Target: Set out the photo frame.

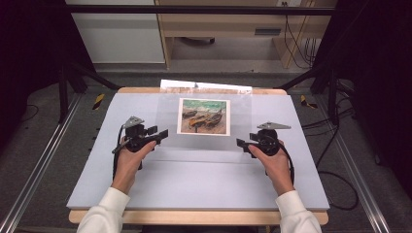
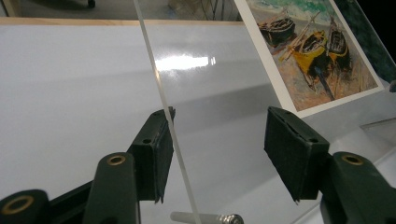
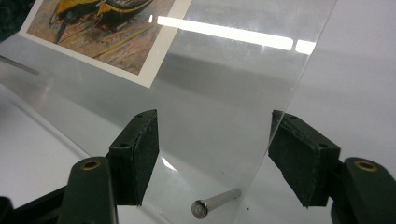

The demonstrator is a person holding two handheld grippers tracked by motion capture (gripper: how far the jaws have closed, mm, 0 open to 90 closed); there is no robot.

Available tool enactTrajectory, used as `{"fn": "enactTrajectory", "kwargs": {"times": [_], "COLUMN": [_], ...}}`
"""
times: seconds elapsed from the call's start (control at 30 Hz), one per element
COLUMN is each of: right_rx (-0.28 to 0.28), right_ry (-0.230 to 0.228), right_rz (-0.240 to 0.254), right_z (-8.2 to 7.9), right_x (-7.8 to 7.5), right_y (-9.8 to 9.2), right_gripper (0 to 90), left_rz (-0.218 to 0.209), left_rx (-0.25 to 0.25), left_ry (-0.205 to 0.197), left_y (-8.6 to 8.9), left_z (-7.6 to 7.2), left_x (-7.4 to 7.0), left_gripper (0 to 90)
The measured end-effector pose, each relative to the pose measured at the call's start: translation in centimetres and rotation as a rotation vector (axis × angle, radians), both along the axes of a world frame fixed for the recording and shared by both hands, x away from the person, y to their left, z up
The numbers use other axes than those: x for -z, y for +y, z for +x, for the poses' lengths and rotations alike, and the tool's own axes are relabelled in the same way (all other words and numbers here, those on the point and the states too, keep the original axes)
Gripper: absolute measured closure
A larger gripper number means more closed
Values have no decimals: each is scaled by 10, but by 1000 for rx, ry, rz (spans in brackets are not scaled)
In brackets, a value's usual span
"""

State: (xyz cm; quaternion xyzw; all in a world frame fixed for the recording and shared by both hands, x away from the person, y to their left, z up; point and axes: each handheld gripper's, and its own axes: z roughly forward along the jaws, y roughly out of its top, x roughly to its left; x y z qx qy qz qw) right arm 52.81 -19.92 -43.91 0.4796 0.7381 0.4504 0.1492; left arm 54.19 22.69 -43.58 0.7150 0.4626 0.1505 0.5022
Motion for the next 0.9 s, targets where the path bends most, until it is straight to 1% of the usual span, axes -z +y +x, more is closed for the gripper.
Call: {"fn": "enactTrajectory", "kwargs": {"times": [0.1,0.13,0.17,0.2,0.37,0.4,0.47,0.5,0.63,0.73,0.8,0.9], "right_rx": [-2,1,2,4,3,3,4,4,6,1,5,0], "right_ry": [-10,-9,-17,-9,-21,-21,-32,-41,-40,-48,-44,-54], "right_rz": [-15,-15,-26,-23,-32,-34,-39,-38,-46,-65,-63,-75], "right_z": [-1,-2,-3,-3,-6,-7,-9,-11,-15,-17,-19,-22], "right_x": [0,0,-1,-1,-1,-1,0,0,-1,-1,-1,-1], "right_y": [0,1,2,3,5,5,4,3,4,4,4,3], "right_gripper": [358,365,369,369,379,382,402,413,428,441,455,473], "left_rz": [-10,-20,-22,-12,8,18,27,30,38,51,58,68], "left_rx": [-7,-10,-7,-3,3,5,7,7,9,9,8,9], "left_ry": [12,16,15,19,9,9,3,4,5,4,1,1], "left_y": [1,2,3,4,5,5,4,5,6,5,5,6], "left_z": [-3,-4,-4,-5,-10,-11,-13,-14,-18,-20,-22,-25], "left_x": [8,12,13,12,12,11,11,11,10,10,9,9], "left_gripper": [418,418,418,419,419,421,422,428,445,453,454,467]}}
